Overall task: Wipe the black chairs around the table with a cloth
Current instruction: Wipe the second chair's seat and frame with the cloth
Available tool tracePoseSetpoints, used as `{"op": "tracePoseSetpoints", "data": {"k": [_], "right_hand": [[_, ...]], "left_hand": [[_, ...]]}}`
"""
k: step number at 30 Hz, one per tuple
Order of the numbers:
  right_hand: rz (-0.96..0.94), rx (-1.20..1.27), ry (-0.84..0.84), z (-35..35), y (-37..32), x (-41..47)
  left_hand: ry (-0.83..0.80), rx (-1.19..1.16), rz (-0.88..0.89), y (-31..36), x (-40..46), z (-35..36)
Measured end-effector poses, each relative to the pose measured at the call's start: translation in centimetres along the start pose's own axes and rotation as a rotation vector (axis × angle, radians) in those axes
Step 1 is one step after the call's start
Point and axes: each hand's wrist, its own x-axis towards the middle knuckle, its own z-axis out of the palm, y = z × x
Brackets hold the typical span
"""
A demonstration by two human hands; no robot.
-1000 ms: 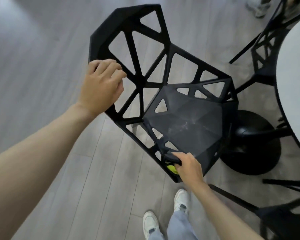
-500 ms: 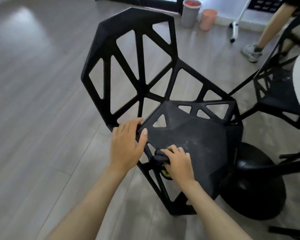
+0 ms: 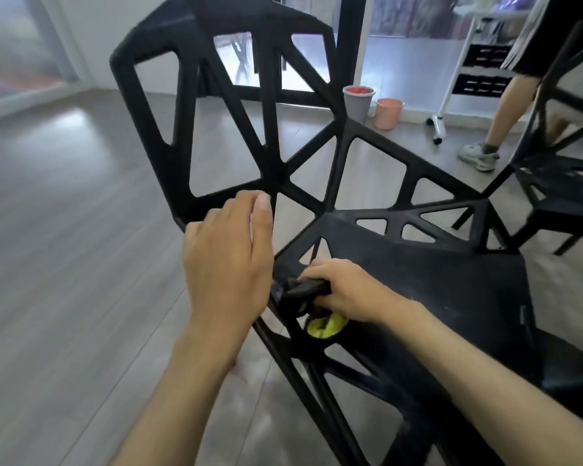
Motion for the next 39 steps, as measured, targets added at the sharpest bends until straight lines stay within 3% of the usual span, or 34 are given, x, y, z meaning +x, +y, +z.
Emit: {"op": "tracePoseSetpoints", "data": {"k": [3,8,12,16,20,23,27,32,37,39], "right_hand": [[0.005,-0.022,-0.029,-0.1,0.0,-2.1],[0.060,-0.136,0.021,0.1,-2.4,3.0],[0.129,-0.034,0.117,0.7,-2.8,4.0],[0.124,-0.122,0.046,-0.1,-2.0,-0.7],[0.295,-0.252,-0.093,-2.7,-1.0,-10.9],[0.417,-0.244,-0.024,-2.8,-2.3,-16.1],[0.417,-0.258,0.148,-0.5,-3.7,-11.8],[0.270,-0.138,0.136,1.3,-4.3,-5.2],[0.320,-0.206,0.099,-0.9,-2.8,-12.2],[0.377,-0.186,0.135,-1.3,-2.5,-17.2]], "left_hand": [[0.026,-0.003,0.026,-0.2,-0.4,0.2],[-0.024,0.035,0.018,-0.3,0.4,0.7],[-0.028,0.044,0.030,-0.4,0.4,0.7],[-0.031,0.060,0.026,-0.7,0.3,0.7],[-0.043,0.080,0.001,-0.4,0.5,0.6],[-0.042,0.084,-0.002,-0.3,0.3,0.6],[-0.022,0.084,0.021,0.0,0.0,0.5],[-0.030,0.084,0.064,0.0,0.0,0.0],[-0.011,0.222,0.212,1.1,-1.5,-0.7],[-0.029,0.165,0.268,2.3,-3.2,-0.5]]}}
